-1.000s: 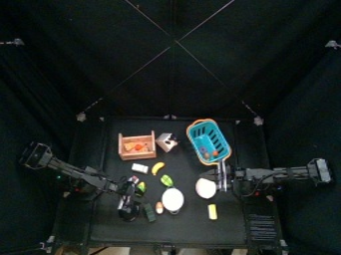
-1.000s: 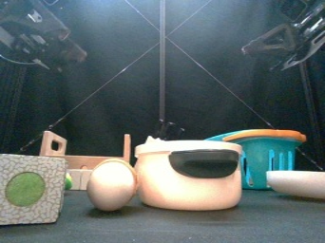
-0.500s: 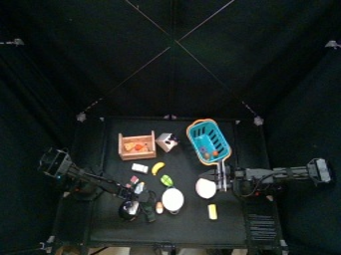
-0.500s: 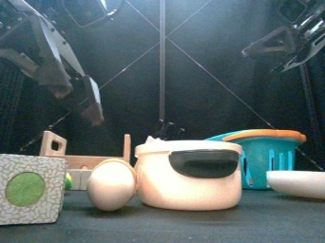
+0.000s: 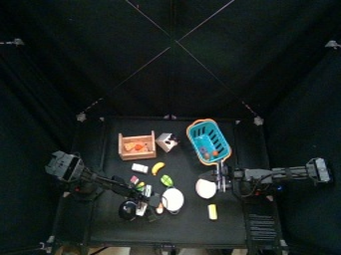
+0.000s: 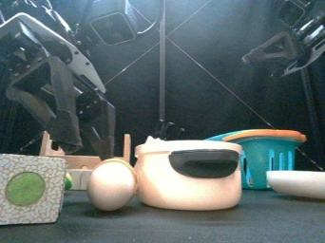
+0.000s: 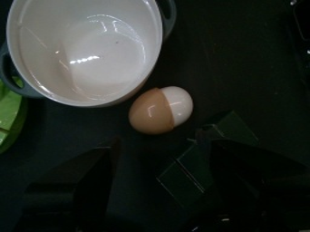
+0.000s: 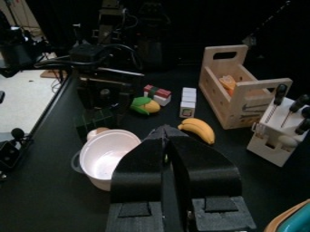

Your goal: Grab egg

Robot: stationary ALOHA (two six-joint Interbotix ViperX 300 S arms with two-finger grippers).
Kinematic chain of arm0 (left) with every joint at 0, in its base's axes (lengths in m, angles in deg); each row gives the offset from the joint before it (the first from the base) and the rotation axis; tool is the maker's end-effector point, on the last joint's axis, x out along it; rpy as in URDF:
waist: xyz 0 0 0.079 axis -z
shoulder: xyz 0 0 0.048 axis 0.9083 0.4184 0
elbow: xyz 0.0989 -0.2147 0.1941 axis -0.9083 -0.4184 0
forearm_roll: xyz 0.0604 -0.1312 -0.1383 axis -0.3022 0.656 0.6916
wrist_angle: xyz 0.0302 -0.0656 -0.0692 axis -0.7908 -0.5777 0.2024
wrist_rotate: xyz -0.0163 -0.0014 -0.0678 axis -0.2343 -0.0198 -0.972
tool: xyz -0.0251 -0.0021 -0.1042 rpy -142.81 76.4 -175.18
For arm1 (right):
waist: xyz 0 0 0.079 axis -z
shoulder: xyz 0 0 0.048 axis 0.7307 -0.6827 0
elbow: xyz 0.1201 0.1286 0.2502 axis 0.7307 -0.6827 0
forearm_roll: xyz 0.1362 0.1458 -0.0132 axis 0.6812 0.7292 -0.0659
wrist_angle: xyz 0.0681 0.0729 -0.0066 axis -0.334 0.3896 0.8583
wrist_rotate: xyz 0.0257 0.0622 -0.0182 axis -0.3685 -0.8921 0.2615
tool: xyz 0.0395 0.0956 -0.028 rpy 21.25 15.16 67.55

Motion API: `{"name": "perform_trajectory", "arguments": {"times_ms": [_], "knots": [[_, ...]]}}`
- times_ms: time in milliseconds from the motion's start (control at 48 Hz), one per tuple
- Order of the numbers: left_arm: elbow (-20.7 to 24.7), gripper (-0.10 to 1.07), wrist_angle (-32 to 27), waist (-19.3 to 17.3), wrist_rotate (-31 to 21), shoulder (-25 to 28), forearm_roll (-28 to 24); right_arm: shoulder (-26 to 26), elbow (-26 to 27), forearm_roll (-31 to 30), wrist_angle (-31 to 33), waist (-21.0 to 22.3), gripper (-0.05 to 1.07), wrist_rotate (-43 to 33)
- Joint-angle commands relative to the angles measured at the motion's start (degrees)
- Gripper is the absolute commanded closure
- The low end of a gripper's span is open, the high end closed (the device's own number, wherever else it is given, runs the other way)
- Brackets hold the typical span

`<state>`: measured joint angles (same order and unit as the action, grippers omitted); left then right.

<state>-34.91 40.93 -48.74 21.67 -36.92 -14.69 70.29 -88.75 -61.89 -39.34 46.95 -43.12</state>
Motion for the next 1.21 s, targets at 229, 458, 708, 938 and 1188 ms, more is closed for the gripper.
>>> {"name": "perform_trajectory", "arguments": {"times_ms": [229, 458, 708, 938, 1188], "knots": [[3.34, 0.00, -0.09, -0.09, 0.18, 2.64, -2.81, -1.05, 1.49, 1.05, -0.18, -0.70, 1.03, -0.18], [3.43, 0.00, 0.18, -0.35, 0.18, 3.43, -2.90, -2.64, 2.81, 7.91, 0.35, -6.59, 1.03, -2.02], [4.48, 0.00, 0.26, -0.35, 0.09, 4.57, -2.64, -10.37, 5.01, 7.03, 1.58, -12.66, 1.03, -6.24], [6.06, 0.00, 0.00, -0.97, 0.09, 6.50, -1.05, -13.71, 6.15, 5.27, 1.76, -12.74, 1.03, -6.24], [5.89, 0.00, -0.44, -2.90, 0.35, 6.50, -1.32, -13.71, 5.98, 5.27, 1.67, -12.66, 1.03, -6.24]]}}
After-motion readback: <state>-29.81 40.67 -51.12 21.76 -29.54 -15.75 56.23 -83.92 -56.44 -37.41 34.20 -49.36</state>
